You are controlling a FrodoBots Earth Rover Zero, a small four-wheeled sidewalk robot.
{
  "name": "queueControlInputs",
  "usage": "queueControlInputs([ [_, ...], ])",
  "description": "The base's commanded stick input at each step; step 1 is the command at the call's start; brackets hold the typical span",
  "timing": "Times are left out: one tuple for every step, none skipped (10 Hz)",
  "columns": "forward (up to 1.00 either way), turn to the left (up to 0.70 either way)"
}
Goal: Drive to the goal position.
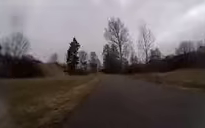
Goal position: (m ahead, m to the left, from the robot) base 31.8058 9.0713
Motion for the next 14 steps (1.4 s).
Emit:
queueControlInputs([
  [0.69, 0.00],
  [0.69, 0.00],
  [0.69, 0.00],
  [0.69, 0.00],
  [0.69, 0.28],
  [0.69, 0.20],
  [0.70, 0.02],
  [0.67, 0.00],
  [0.60, 0.00],
  [0.62, 0.00],
  [0.67, 0.00],
  [0.68, 0.00],
  [0.69, 0.00],
  [0.69, 0.00],
])
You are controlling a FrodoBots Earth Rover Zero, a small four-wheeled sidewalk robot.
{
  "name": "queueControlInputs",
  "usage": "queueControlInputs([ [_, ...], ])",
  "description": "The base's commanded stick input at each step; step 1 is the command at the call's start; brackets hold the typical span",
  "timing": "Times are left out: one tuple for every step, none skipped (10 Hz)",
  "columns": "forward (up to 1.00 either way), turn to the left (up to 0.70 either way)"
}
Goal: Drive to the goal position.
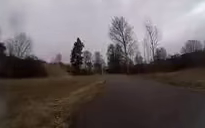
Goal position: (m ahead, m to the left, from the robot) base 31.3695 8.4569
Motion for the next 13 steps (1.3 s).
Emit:
queueControlInputs([
  [0.69, 0.00],
  [0.69, 0.00],
  [0.70, 0.00],
  [0.70, 0.00],
  [0.70, 0.00],
  [0.70, 0.00],
  [0.70, -0.14],
  [0.70, -0.30],
  [0.70, -0.27],
  [0.70, -0.10],
  [0.70, 0.00],
  [0.70, 0.00],
  [0.70, 0.00],
])
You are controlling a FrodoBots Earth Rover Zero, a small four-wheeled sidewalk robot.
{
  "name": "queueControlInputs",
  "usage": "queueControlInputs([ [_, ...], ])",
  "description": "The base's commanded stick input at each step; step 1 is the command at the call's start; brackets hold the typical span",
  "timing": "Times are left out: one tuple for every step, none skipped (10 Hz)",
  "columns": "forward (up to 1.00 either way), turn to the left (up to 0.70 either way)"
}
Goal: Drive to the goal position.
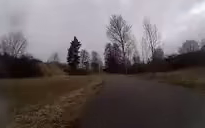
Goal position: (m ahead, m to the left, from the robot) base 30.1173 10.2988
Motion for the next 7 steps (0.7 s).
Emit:
queueControlInputs([
  [0.70, 0.00],
  [0.70, 0.00],
  [0.70, 0.00],
  [0.70, 0.00],
  [0.70, 0.00],
  [0.70, 0.00],
  [0.70, 0.00],
])
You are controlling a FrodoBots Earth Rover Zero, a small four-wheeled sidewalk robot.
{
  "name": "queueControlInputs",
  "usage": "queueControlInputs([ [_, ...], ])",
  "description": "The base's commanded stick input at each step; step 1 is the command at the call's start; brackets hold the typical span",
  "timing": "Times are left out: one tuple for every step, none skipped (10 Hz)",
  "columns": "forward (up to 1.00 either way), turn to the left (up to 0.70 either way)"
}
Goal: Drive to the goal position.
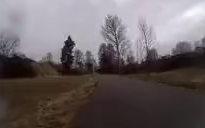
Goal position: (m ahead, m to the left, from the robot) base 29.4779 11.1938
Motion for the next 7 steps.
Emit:
queueControlInputs([
  [0.70, 0.00],
  [0.70, 0.00],
  [0.70, 0.00],
  [0.70, 0.00],
  [0.70, 0.00],
  [0.70, 0.00],
  [0.70, 0.00],
])
